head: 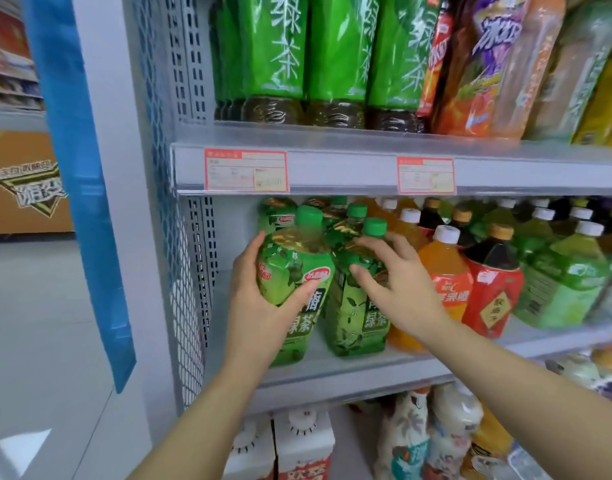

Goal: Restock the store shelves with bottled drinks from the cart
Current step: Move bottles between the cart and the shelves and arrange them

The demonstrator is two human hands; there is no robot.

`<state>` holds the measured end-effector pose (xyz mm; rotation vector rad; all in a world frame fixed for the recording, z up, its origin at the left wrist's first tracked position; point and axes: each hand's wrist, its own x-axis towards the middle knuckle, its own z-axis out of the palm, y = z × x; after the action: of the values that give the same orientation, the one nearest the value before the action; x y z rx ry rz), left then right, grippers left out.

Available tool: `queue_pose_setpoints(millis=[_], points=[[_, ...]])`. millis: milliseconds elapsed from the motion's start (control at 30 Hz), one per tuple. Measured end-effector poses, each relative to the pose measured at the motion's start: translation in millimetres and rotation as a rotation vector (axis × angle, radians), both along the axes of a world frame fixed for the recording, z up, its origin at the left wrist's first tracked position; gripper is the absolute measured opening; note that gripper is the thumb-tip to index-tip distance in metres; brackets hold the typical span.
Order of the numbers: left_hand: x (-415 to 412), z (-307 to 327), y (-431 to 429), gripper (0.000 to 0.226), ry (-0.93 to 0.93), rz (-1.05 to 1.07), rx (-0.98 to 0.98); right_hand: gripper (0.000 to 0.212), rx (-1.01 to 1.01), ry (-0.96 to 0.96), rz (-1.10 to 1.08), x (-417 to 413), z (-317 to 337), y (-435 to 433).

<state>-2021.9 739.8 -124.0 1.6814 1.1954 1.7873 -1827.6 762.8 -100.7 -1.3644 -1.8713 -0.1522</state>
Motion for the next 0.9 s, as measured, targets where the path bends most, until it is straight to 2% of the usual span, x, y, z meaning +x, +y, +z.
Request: queue_pose_setpoints(millis=[267, 533, 900], points=[[9.4, -24.9, 48.3, 0.079, -0.071, 0.093, -0.047, 0.047, 0.089, -0.007, -0.018, 0.2, -15.2, 6.2], [8.2, -28.1, 98.6, 0.086, 0.029, 0.054, -0.039, 0.041, 0.121, 0.011, -0.026, -3.1, -20.1, 8.4], [-0.7, -9.9, 163.5, 0.091, 0.116, 0.051, -0.315, 0.042, 0.131, -0.025, -0.027, -2.0, -20.1, 7.5]])
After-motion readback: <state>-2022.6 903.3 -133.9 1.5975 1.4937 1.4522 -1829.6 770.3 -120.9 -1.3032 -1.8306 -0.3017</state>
